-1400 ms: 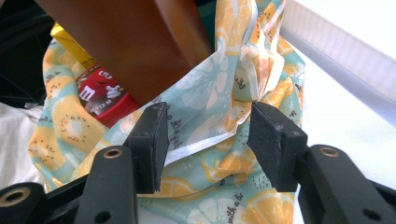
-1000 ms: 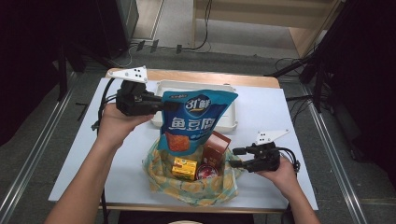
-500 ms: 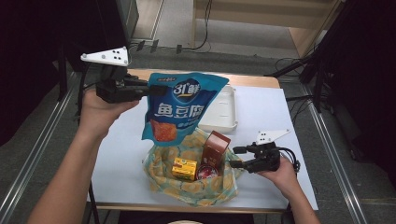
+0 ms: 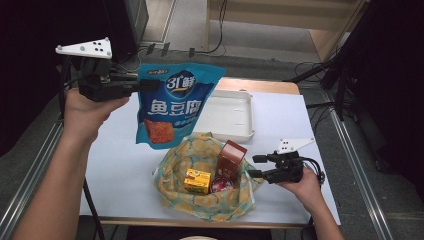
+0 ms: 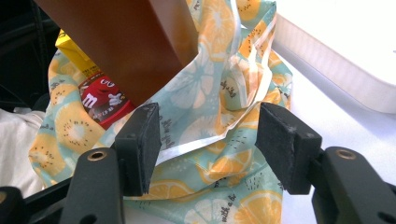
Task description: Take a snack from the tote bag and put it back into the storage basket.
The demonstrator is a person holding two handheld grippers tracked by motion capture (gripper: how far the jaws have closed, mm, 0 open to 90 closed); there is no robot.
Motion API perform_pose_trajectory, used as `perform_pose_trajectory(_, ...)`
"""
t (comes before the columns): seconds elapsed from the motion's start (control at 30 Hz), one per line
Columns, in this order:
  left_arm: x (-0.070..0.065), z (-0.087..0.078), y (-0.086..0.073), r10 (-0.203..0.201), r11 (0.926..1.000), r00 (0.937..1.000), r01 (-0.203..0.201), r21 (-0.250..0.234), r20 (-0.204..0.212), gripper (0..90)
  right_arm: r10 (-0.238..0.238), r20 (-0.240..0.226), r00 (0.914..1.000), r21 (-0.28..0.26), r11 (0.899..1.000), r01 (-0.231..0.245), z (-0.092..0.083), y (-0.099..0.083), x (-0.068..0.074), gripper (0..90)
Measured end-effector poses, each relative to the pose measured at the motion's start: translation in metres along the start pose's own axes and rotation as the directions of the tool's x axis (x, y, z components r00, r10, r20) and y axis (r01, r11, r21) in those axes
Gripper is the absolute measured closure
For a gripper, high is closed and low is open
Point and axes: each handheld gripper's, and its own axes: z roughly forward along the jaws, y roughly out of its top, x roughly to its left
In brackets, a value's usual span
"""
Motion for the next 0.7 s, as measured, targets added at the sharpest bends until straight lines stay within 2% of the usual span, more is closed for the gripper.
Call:
perform_pose_trajectory(0.2,0.013,-0.004,-0.004,-0.029,0.9994,0.9991,0.03,0.018,-0.032,89.8,-0.007,0.008,0.9999,0.002,1.0,0.007,0.001,0.0,-0.001,41.0)
perform_pose_trajectory(0.47,0.031,0.008,-0.01,-0.068,0.9961,0.9961,0.071,0.053,-0.057,89.8,-0.001,0.016,0.9999,0.014,1.0,0.001,0.003,0.0,-0.004,40.9)
perform_pose_trajectory(0.63,0.043,0.018,-0.011,-0.093,0.9932,0.9939,0.097,0.065,-0.059,89.8,0.0,0.03,0.9995,0.011,1.0,0.0,0.003,0.0,-0.005,41.1)
perform_pose_trajectory(0.7,0.05,0.023,-0.011,-0.101,0.9921,0.994,0.104,0.07,-0.041,89.8,-0.003,0.033,0.9995,0.01,1.0,0.003,0.003,0.0,-0.005,41.0)
